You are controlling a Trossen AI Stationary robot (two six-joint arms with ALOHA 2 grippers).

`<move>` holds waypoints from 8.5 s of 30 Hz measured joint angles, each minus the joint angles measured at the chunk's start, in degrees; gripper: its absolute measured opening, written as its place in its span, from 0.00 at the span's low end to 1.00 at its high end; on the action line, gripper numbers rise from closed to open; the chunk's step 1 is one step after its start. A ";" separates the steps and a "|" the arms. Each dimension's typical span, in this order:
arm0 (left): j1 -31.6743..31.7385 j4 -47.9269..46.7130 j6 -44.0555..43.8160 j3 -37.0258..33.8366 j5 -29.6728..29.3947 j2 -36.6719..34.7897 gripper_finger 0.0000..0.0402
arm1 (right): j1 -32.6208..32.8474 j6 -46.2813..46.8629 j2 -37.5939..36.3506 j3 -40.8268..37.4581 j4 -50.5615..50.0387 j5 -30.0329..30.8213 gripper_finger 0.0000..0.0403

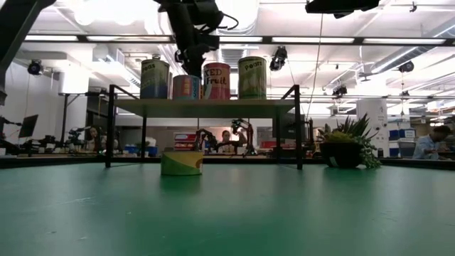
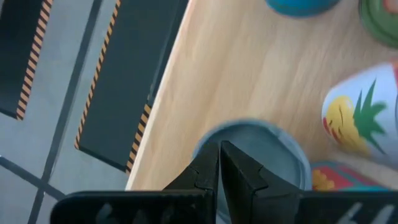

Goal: Pick and place cans onto a shelf
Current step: Adjust the cans on the shelf, then put the small green can on the shelf

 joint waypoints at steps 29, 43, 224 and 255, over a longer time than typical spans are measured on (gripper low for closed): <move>0.22 -3.84 -3.07 -0.70 -0.49 0.00 0.00 | 0.00 0.02 0.00 -0.13 0.00 0.01 0.02; 0.20 -6.01 -5.85 -0.70 -4.53 0.00 0.00 | 0.00 0.01 0.00 -0.15 -0.02 0.02 0.02; -55.98 37.32 -12.50 -59.60 -47.45 -57.86 0.00 | -52.22 7.06 30.34 31.36 -19.98 -21.82 0.02; -55.95 37.30 -13.86 -59.60 -46.12 -57.86 0.00 | -50.11 9.74 24.39 31.36 -20.21 -24.14 0.02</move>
